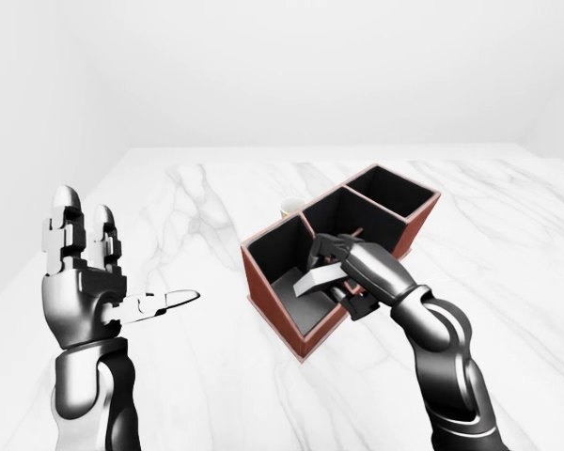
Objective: Pick up the book and place it in the left compartment of the caddy.
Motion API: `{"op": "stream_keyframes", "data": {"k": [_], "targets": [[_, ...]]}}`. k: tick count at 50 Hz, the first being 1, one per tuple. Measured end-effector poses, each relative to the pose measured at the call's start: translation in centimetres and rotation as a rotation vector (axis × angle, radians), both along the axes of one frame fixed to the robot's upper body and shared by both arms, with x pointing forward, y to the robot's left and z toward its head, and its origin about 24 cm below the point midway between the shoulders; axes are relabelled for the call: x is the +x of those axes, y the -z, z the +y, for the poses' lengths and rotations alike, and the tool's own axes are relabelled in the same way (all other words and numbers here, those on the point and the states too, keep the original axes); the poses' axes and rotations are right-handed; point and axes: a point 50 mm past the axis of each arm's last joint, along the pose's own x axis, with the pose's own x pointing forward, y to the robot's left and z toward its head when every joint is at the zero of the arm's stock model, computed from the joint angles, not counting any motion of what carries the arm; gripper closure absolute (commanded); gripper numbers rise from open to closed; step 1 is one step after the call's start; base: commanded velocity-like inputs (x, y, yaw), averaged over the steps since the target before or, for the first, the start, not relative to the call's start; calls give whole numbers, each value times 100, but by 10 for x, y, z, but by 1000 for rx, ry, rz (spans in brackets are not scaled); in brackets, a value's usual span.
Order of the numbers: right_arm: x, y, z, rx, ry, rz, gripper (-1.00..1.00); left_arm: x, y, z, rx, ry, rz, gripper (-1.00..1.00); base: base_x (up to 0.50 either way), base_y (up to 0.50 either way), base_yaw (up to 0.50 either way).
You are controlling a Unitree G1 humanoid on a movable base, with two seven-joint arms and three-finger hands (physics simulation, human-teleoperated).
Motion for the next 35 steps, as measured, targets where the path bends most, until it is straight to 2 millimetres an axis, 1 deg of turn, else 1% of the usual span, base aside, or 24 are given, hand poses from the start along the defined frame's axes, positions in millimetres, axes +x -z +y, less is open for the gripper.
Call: {"op": "stream_keyframes", "data": {"k": [17,35], "targets": [[1,5,6,-3,2,21,100,0,0,0,-1,1,-1,-100,0,0,0],[4,12,6,-53,38,40,100,0,0,0,-3,1,-1,-100,0,0,0]]}}
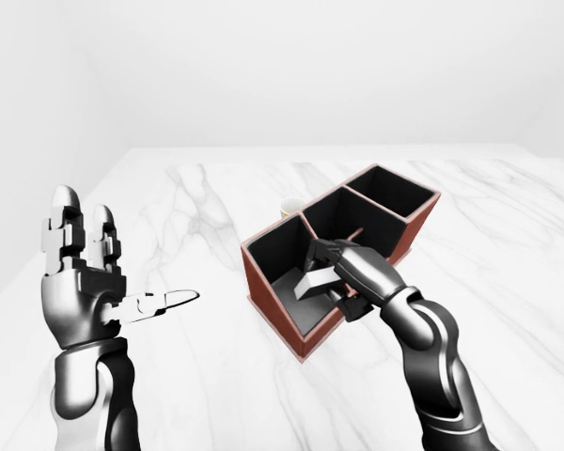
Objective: Pick up the book and place it in the left compartment of the caddy.
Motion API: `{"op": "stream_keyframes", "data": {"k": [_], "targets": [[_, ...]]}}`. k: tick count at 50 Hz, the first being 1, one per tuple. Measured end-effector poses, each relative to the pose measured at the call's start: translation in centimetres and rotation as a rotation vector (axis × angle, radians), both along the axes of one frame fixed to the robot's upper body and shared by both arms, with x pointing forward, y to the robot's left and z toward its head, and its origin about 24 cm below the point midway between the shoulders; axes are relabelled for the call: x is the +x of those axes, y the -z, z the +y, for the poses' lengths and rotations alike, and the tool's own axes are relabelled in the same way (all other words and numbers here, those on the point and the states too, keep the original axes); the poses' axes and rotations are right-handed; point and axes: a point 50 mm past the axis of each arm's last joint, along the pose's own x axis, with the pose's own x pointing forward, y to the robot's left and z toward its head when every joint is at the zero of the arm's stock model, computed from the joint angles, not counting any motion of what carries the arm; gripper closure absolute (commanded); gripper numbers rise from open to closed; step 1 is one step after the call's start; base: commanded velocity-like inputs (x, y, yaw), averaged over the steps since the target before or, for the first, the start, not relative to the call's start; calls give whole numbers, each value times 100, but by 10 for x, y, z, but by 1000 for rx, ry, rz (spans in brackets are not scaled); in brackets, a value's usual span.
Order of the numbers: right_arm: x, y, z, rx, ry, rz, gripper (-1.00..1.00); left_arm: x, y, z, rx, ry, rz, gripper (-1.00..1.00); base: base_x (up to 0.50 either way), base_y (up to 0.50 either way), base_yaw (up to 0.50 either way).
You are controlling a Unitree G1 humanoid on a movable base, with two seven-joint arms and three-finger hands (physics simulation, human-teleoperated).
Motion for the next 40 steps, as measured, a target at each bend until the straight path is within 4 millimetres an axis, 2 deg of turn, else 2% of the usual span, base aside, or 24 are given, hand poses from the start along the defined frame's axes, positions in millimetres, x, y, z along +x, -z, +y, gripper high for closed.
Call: {"op": "stream_keyframes", "data": {"k": [40], "targets": [[8,16,1,-41,46,63,100,0,-1,-1,3,3,-3,-100,0,0,0]]}}
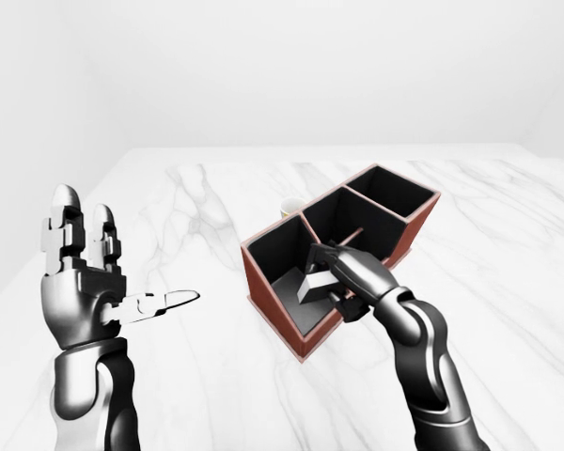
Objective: Pick up the book and place it in the left compartment of the caddy.
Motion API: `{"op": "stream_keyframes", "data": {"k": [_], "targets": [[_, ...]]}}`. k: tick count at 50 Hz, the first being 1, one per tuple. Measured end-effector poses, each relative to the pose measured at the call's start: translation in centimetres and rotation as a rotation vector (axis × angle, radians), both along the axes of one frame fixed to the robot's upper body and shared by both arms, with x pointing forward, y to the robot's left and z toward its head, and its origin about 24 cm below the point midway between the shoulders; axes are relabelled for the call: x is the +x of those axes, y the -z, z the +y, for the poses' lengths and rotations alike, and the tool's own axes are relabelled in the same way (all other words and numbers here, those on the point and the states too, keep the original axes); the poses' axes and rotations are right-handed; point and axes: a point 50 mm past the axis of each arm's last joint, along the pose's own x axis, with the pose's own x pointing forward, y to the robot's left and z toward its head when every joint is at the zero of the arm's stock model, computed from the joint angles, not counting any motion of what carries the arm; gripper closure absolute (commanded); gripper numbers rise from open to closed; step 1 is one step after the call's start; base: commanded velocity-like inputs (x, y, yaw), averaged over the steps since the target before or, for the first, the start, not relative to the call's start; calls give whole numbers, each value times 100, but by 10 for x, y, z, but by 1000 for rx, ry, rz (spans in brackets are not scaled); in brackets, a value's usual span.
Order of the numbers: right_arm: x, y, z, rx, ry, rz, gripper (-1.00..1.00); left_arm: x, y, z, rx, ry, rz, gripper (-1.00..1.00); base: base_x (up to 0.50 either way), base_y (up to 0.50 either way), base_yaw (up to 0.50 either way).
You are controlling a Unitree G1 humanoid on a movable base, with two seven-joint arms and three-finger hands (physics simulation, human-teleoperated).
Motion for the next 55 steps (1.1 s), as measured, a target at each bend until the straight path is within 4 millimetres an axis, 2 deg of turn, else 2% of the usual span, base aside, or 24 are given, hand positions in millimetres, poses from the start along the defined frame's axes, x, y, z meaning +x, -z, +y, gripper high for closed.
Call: {"op": "stream_keyframes", "data": {"k": [33,55], "targets": [[7,10,6,-12,-8,50,100,0,0,0,2,1,0,-100,0,0,0],[13,26,8,-5,-17,124,100,0,0,0,1,2,0,-100,0,0,0]]}}
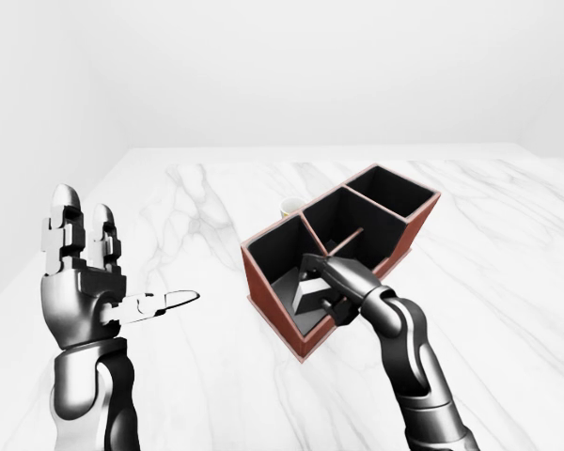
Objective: Pick up the book and place it in the left compartment of the caddy.
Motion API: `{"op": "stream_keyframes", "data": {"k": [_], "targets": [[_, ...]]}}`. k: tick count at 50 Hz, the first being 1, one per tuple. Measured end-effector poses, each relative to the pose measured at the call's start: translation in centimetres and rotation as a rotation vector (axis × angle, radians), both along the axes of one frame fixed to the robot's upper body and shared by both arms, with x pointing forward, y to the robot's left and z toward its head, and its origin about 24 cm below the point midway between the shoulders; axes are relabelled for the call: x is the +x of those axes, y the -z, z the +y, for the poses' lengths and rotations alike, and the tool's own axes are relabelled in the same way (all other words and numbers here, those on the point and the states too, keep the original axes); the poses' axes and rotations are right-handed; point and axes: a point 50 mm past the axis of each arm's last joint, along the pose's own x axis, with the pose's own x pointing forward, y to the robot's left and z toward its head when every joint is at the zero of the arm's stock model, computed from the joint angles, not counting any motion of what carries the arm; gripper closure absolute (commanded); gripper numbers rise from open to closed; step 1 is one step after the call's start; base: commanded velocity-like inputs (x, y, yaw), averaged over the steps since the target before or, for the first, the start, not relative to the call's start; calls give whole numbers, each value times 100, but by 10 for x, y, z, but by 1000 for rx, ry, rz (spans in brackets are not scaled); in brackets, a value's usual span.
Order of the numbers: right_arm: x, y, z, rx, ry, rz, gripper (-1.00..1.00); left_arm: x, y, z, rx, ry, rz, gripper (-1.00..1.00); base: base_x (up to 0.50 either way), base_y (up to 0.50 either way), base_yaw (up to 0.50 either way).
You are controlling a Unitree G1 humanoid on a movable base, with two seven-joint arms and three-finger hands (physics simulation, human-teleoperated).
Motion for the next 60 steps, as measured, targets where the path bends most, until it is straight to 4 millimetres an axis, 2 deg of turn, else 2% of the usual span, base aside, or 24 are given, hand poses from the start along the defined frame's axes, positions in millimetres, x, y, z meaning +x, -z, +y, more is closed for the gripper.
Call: {"op": "stream_keyframes", "data": {"k": [21,38,60], "targets": [[4,10,1,17,3,39,100,-1,-1,0,0,0,-4,-100,0,0,0],[12,8,-1,-21,84,-62,100,-1,-1,0,0,0,-3,-100,0,0,0],[15,24,4,3,142,-99,100,-1,-2,0,-1,-1,-10,-100,0,0,0]]}}
